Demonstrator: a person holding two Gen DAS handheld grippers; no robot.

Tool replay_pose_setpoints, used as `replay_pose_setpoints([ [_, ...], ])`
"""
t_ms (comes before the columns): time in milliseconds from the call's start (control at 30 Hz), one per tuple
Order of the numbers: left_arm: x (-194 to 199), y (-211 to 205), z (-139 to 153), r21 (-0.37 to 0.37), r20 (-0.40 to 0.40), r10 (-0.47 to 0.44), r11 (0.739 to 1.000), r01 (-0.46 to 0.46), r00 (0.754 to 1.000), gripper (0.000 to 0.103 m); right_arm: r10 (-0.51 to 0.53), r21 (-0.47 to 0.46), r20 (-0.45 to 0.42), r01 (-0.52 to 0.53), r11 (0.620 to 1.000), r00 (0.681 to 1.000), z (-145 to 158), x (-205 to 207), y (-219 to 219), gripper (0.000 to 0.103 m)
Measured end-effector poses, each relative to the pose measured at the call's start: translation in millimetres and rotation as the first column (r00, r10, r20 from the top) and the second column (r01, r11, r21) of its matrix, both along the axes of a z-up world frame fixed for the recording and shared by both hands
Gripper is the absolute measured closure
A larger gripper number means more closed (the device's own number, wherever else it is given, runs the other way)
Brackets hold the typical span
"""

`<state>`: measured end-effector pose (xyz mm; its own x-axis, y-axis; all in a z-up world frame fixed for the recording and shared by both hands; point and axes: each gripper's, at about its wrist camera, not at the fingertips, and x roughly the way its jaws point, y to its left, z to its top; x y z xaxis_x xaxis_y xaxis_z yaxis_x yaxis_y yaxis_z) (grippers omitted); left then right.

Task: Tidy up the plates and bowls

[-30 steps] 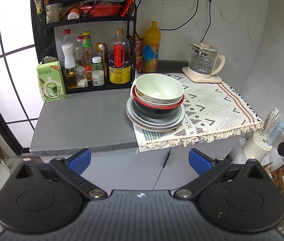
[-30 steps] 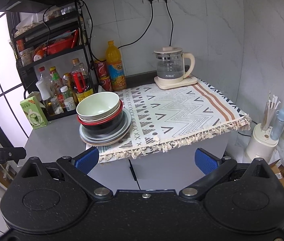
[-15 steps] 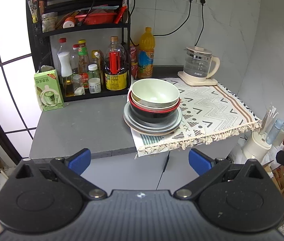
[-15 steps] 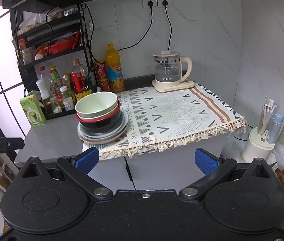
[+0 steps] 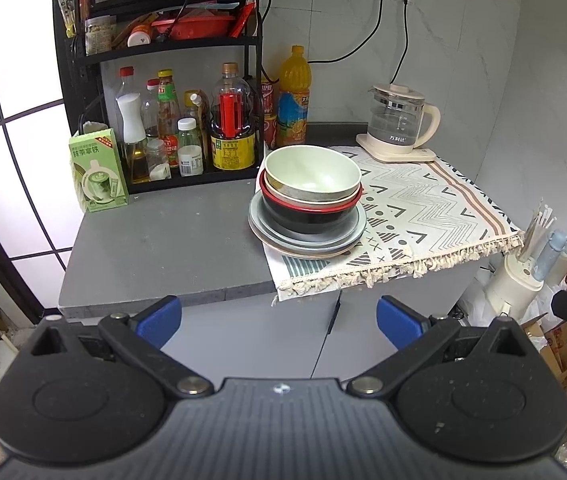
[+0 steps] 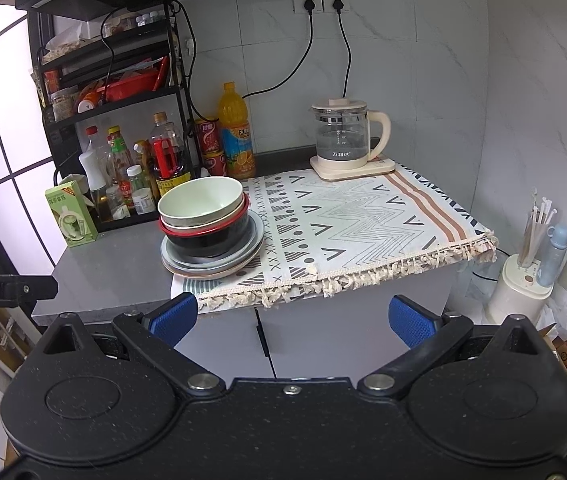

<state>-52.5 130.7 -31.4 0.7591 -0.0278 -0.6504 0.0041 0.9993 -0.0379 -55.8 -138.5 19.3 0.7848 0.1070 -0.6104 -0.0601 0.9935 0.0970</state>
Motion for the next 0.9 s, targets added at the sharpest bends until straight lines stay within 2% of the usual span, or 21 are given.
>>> replay_pose_setpoints([
  [900,1.2,-8.0,-1.9,-0.016,-0.005,-0.005,1.0,0.004,1.0,0.0,0.003,0.002,0.0,-0.003,1.0,1.0,-0.2,0.1,-0.6,0.0],
])
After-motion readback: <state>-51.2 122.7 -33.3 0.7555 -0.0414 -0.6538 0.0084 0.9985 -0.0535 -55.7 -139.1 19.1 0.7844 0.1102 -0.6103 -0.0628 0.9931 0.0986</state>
